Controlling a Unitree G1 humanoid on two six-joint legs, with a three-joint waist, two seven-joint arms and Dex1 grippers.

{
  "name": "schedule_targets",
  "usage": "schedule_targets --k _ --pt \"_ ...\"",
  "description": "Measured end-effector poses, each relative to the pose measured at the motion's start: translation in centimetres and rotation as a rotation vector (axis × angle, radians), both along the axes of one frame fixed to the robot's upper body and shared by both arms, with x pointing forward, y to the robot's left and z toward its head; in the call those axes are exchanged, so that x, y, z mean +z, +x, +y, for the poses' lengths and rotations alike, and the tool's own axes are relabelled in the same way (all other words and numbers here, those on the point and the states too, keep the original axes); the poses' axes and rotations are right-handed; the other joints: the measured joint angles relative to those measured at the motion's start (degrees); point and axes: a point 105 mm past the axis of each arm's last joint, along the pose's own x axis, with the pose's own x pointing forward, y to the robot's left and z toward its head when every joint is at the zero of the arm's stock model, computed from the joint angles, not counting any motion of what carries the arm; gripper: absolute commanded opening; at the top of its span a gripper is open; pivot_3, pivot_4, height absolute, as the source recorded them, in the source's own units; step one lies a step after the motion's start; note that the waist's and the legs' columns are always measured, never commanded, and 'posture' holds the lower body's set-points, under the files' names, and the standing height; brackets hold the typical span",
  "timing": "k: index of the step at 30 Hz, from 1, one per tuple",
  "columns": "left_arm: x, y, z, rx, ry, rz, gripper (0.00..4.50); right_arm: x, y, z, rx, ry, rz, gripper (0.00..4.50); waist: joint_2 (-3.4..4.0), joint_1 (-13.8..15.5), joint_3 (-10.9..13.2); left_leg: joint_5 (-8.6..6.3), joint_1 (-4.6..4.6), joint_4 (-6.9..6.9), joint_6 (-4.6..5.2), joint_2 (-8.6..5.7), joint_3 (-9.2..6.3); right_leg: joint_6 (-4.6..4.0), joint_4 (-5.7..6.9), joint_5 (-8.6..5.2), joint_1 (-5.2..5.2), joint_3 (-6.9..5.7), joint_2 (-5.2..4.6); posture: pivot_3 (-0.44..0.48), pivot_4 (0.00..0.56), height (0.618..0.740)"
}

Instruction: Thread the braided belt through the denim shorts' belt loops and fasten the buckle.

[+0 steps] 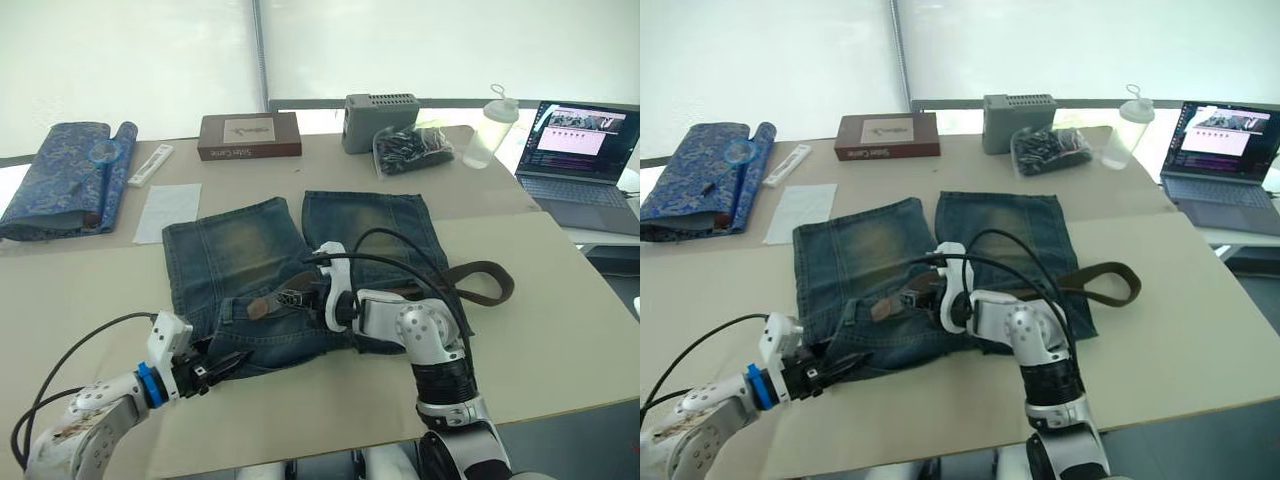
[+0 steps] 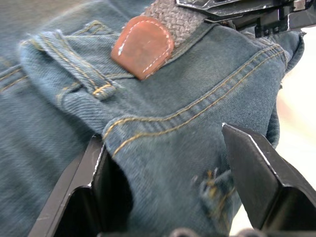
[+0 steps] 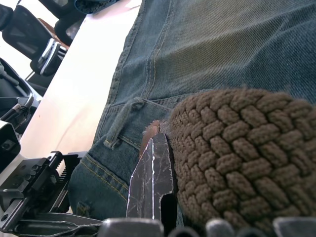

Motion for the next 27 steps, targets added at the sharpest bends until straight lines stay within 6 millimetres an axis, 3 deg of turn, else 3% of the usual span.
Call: schedule_targets --k 3,12,16,20,27 --pt "-0.2 0.6 -1.9 -0.052 -0.014 -0.017 3.34 -1.0 0.6 -3.0 -0.078 -0.026 0.030 0.00 0.04 1.05 -0.03 -0.02 0.01 0.16 0.05 -0.03 -0.03 0.11 -0.07 0.06 0.19 -0.04 -0.02 0.000 0.150 0.740" --pt "-0.3 3.2 -7.3 -0.220 -0.062 -0.030 3.34 -0.4 2.1 -10.6 -0.276 -0.052 0.018 0.00 0.15 2.29 -0.05 0.00 0.34 0.22 0.15 -0.10 -0.03 0.33 -0.13 -0.04 0.73 -0.08 -0.02 0.000 0.150 0.740" --pt "-0.3 4.3 -10.0 -0.307 -0.066 -0.033 3.34 0.0 2.4 -12.7 -0.342 -0.040 0.010 0.00 0.14 2.27 -0.06 -0.01 0.35 0.24 0.19 -0.09 0.00 0.34 -0.13 -0.03 0.77 -0.05 -0.01 0.000 0.150 0.740" --pt "-0.2 4.5 -10.3 -0.326 -0.066 -0.031 3.34 0.8 2.1 -12.4 -0.321 0.031 0.021 0.00 0.15 1.55 -0.06 -0.04 0.34 0.21 0.24 -0.01 0.02 0.33 -0.11 -0.03 0.71 0.01 0.04 0.000 0.150 0.740" --pt "0.0 2.7 -7.2 -0.252 -0.066 -0.006 3.34 1.7 1.1 -9.0 -0.201 0.133 0.041 0.00 0.17 0.12 -0.04 -0.08 0.29 0.13 0.28 0.09 0.02 0.26 -0.10 -0.06 0.55 0.04 0.07 0.000 0.150 0.740"
